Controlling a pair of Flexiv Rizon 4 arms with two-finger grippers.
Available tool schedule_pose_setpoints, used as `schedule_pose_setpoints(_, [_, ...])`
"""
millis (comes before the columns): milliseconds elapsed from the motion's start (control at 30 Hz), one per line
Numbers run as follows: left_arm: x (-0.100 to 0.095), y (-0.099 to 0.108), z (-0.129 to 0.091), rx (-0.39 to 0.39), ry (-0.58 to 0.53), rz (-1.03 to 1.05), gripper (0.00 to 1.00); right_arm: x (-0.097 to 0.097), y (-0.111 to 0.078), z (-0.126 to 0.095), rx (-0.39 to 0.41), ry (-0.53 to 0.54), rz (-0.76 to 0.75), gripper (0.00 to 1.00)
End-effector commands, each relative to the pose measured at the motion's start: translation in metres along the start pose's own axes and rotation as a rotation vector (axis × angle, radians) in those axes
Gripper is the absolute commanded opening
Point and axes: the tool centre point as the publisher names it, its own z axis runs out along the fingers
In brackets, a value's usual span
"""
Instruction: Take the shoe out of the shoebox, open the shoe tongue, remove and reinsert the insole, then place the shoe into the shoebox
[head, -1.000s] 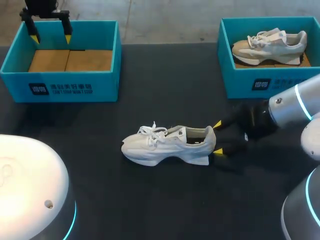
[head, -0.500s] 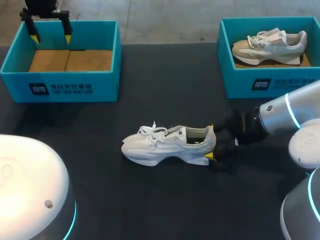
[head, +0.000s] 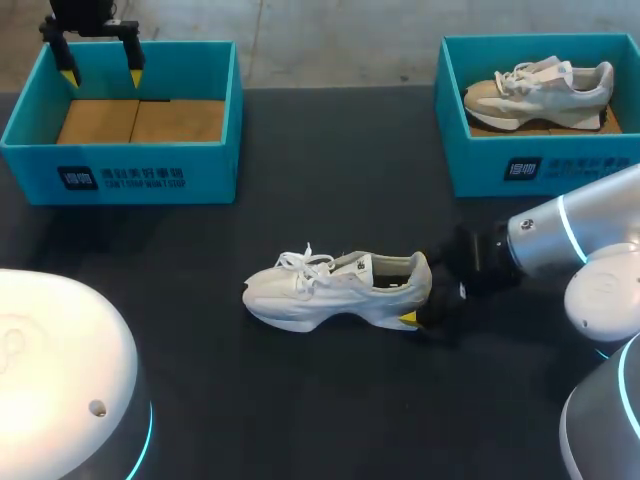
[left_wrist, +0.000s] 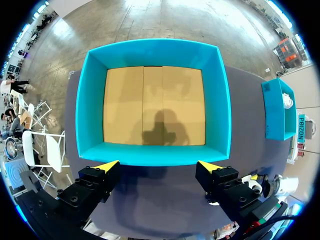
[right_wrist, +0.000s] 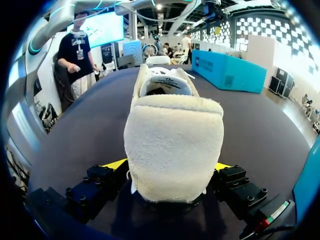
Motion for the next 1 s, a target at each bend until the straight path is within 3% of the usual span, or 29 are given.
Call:
schedule_pose_setpoints(33, [0.000, 0.000, 0.000, 0.000, 0.000, 0.000, 1.00, -0.006, 0.001, 0.008, 0.000, 0.003, -0.003, 1.00])
schedule_pose_setpoints(167, [0.000, 0.000, 0.000, 0.000, 0.000, 0.000, 1.00, -0.008, 0.001, 0.008, -0.001, 0.006, -0.007, 1.00])
schedule_pose_setpoints(200, [0.000, 0.000, 0.000, 0.000, 0.000, 0.000, 1.00, -0.008, 0.001, 0.008, -0.001, 0.008, -0.009, 0.65])
schedule_pose_setpoints(267, [0.000, 0.000, 0.000, 0.000, 0.000, 0.000, 1.00, -0.008, 0.001, 0.008, 0.000, 0.012, -0.011, 0.11])
schedule_pose_setpoints(300, [0.000, 0.000, 0.000, 0.000, 0.000, 0.000, 1.00, -0.009, 0.001, 0.008, 0.002, 0.021, -0.014, 0.00])
schedule_pose_setpoints(733, [0.000, 0.000, 0.000, 0.000, 0.000, 0.000, 1.00, -0.021, -0.005, -0.013, 0.048, 0.031, -0.049, 0.00])
schedule_pose_setpoints(1000, [0.000, 0.000, 0.000, 0.000, 0.000, 0.000, 1.00, -0.025, -0.011, -0.014, 0.058, 0.043, -0.059, 0.00])
